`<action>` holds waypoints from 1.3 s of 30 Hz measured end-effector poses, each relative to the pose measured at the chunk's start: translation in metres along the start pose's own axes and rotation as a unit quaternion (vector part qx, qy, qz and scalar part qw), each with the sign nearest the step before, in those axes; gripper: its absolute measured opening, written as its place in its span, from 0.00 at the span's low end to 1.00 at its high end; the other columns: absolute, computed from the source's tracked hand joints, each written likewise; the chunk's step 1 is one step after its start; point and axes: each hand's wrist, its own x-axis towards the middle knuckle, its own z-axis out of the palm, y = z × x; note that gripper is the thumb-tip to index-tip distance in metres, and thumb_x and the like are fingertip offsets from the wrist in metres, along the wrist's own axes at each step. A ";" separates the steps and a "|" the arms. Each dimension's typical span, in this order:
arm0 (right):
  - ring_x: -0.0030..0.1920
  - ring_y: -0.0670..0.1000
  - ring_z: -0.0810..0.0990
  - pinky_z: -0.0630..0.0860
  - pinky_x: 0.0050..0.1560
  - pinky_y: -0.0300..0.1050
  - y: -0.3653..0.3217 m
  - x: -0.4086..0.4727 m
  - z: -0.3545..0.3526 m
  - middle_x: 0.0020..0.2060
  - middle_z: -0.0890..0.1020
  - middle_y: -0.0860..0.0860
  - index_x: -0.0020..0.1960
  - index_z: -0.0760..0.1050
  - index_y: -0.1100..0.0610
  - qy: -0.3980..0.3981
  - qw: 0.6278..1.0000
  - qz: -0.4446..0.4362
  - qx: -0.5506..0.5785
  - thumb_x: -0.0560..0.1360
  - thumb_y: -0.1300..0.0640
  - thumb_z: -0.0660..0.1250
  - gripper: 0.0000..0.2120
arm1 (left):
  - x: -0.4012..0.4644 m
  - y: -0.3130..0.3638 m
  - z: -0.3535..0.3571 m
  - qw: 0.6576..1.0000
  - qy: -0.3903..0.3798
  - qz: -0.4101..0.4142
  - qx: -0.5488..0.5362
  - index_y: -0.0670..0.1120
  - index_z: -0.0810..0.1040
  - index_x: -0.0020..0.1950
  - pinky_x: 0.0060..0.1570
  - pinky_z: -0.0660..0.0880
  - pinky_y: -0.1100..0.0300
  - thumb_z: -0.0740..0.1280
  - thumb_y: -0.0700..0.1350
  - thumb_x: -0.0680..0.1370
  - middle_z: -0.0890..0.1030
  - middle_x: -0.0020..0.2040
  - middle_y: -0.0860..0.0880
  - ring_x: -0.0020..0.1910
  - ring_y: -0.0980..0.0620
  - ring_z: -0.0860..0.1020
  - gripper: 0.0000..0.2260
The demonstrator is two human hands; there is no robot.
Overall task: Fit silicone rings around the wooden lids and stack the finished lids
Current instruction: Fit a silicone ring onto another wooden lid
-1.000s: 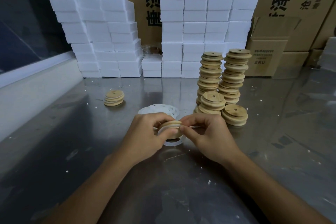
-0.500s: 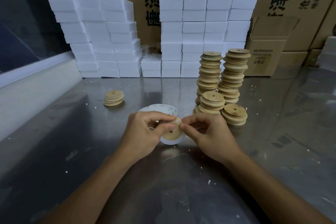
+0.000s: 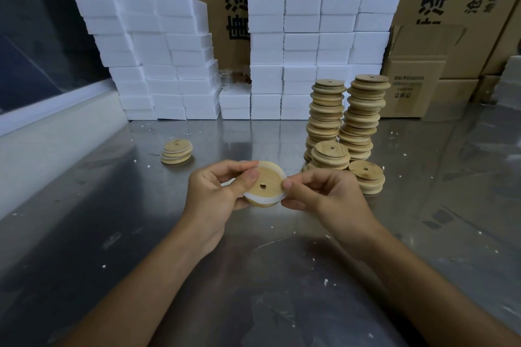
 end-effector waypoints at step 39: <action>0.41 0.44 0.83 0.79 0.43 0.34 -0.002 -0.003 -0.003 0.40 0.85 0.47 0.48 0.83 0.58 -0.013 0.899 -0.265 -0.350 0.75 0.64 0.72 0.04 | 0.002 -0.002 -0.007 0.918 -0.061 0.223 0.323 0.51 0.77 0.38 0.41 0.82 0.59 0.76 0.33 0.69 0.82 0.40 0.55 0.43 0.53 0.82 0.14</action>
